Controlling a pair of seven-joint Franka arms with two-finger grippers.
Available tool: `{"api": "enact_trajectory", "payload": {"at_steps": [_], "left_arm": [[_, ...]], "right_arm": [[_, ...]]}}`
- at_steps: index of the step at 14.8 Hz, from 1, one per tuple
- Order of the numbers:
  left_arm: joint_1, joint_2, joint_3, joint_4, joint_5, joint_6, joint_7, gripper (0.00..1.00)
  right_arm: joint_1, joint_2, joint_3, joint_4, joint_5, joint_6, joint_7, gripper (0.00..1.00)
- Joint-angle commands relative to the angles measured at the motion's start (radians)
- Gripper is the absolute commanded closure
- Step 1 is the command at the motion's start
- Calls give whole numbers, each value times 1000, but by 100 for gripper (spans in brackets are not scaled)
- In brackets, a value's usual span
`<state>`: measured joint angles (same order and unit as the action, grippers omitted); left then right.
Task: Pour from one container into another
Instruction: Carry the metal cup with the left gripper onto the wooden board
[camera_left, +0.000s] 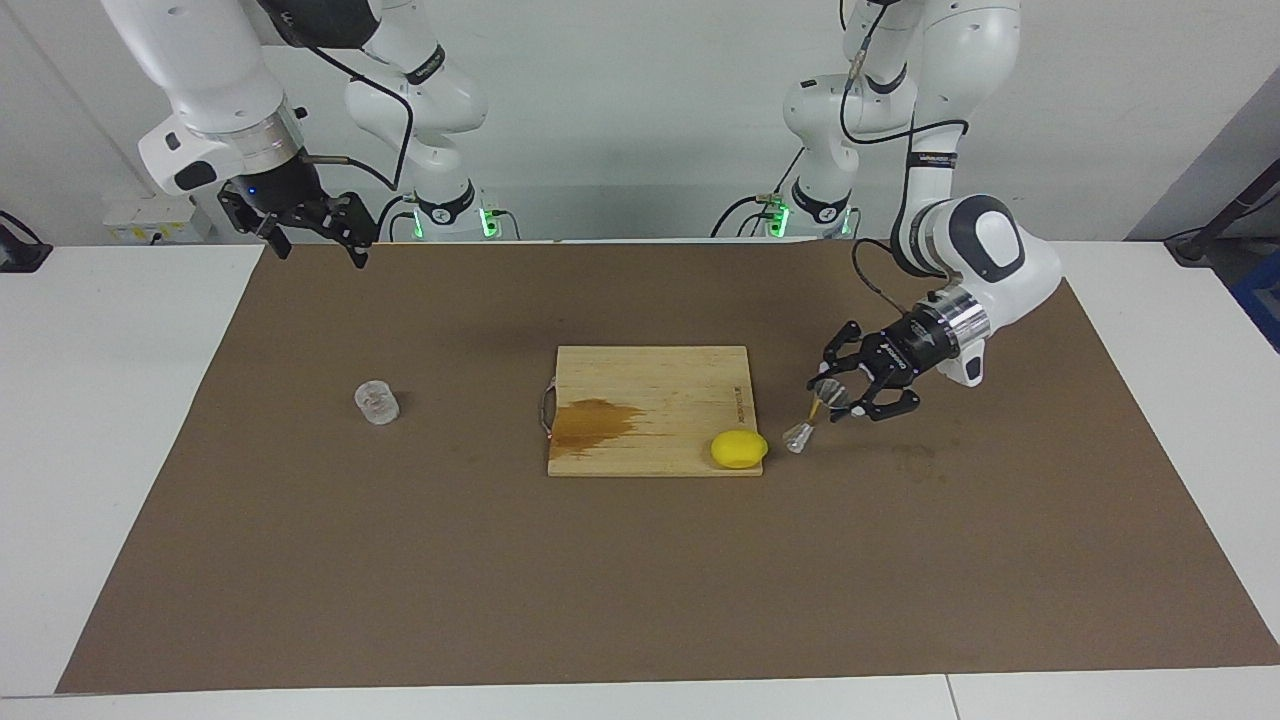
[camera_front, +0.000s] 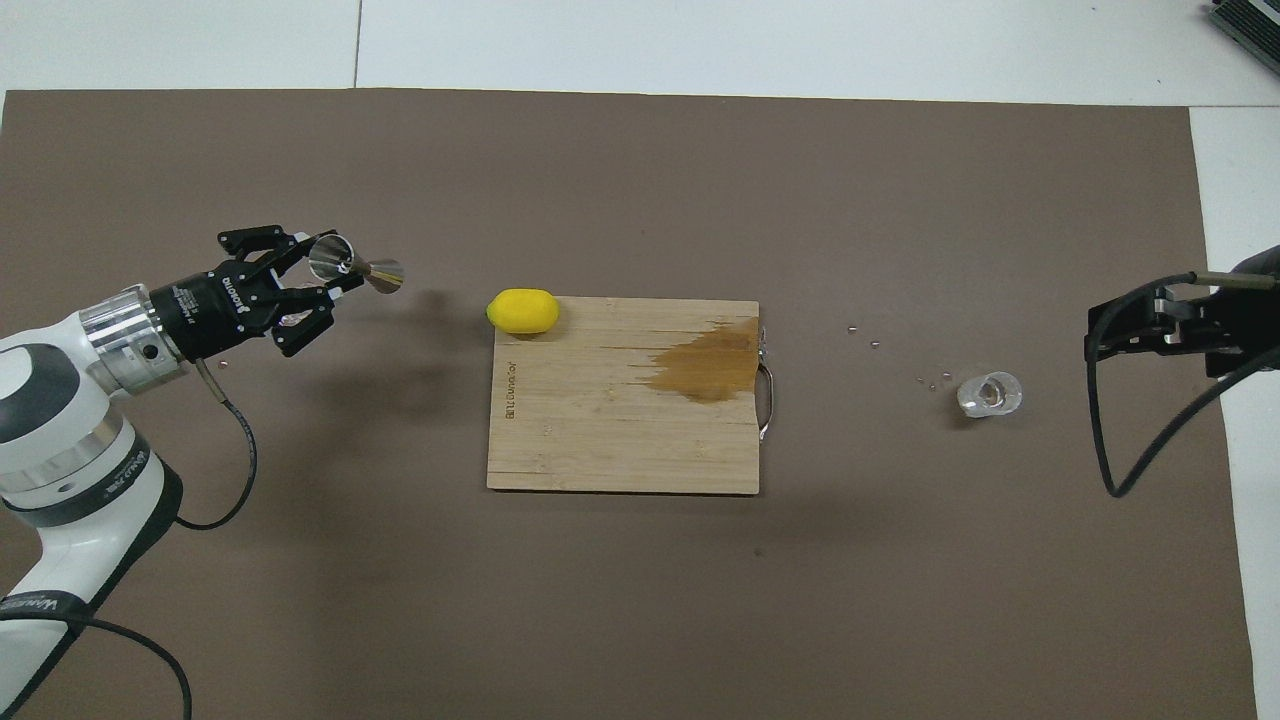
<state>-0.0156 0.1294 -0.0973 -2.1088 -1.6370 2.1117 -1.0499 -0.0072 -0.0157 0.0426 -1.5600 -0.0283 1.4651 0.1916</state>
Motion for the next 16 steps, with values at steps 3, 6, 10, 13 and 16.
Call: {"api": "enact_trajectory", "payload": {"at_steps": [3,6,10,13,16], "left_arm": [[-246,-7,10,21,-98,252,-39,100],[-398,16,10,24,-154,430,-32,100],[-552,96,10,104,-199,591,-33,100],[-630,168,11,168,-202,639,-30,100],[-644,177,11,178,-202,639,-30,100]], "right_arm": [[-16,-18,3,-20,19,8,-23,0],[-16,-18,3,-20,19,8,-23,0],[-14,-18,3,-20,19,8,-23,0],[-14,-18,3,-20,19,8,-23,0],[-16,-18,3,-20,19,8,-23,0]]}}
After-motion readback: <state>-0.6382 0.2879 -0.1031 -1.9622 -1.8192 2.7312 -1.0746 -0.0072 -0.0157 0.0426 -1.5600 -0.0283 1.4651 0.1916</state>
